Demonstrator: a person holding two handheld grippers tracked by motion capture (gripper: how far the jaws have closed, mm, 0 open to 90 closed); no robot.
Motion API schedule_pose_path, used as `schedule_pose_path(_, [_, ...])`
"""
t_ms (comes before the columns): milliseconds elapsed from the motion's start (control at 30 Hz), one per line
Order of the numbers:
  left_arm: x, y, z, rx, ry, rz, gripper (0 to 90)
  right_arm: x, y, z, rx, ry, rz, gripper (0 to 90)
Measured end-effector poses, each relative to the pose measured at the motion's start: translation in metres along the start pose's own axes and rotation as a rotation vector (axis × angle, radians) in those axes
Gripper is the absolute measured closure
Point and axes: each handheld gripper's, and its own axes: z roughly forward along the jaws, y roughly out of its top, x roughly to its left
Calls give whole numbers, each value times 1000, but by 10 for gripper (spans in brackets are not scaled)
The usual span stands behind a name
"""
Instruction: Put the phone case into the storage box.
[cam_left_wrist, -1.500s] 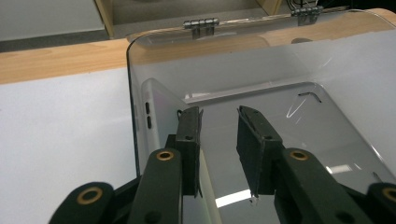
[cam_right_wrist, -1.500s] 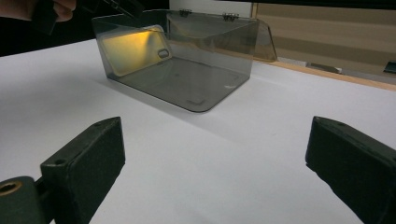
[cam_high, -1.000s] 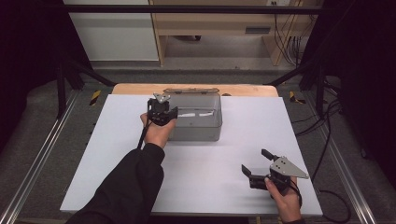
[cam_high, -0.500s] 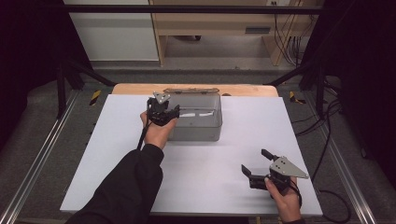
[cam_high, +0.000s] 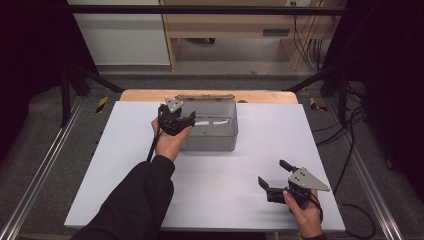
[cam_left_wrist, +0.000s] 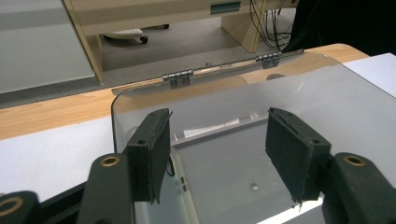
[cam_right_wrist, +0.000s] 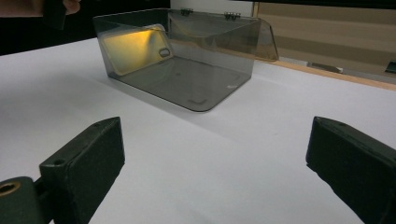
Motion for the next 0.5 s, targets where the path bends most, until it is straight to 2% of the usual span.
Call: schedule_pose_path(500, [-3, 1, -2, -36, -21, 6, 293, 1, 0, 0, 2, 1, 1, 46])
